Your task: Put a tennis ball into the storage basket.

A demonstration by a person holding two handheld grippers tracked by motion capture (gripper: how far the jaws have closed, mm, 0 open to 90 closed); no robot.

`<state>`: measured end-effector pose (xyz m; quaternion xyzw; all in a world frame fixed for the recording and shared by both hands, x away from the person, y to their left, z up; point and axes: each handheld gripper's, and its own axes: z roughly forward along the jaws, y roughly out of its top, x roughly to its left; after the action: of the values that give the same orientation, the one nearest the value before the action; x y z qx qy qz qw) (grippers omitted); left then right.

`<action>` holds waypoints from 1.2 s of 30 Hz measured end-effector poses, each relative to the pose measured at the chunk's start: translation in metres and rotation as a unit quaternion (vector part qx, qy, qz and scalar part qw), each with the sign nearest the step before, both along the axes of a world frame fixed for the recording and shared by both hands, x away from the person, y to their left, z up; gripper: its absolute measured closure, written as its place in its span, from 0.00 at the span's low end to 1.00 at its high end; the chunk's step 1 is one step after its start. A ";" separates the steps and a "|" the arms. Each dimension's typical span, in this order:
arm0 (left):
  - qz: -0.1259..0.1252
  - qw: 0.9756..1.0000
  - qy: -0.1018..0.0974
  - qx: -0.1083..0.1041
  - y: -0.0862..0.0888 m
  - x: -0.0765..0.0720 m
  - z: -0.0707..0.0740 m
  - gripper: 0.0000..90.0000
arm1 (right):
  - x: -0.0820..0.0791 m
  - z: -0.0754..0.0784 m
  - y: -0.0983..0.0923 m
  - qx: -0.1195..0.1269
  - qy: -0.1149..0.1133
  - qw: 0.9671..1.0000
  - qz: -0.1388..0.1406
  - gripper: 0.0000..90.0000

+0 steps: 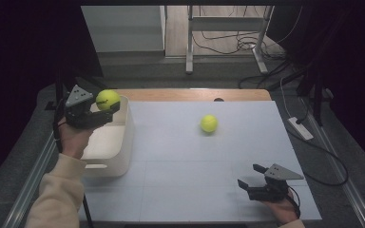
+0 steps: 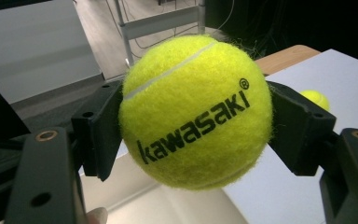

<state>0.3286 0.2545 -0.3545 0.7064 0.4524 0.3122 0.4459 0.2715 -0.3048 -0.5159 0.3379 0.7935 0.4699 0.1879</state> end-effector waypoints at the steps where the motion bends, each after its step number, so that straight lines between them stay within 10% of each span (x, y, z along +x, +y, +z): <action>1: 0.002 1.000 0.001 0.001 0.001 0.001 0.000 0.30 | 0.000 0.000 0.000 0.000 0.000 1.000 0.000 0.14; 36: 0.062 0.997 0.047 0.009 0.036 0.025 -0.015 0.30 | 0.001 -0.001 0.001 -0.004 0.001 1.000 -0.001 0.15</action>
<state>0.3535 0.2904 -0.3697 0.6949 0.5130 0.3096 0.3975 0.2720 -0.3040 -0.5170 0.3389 0.7951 0.4661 0.1889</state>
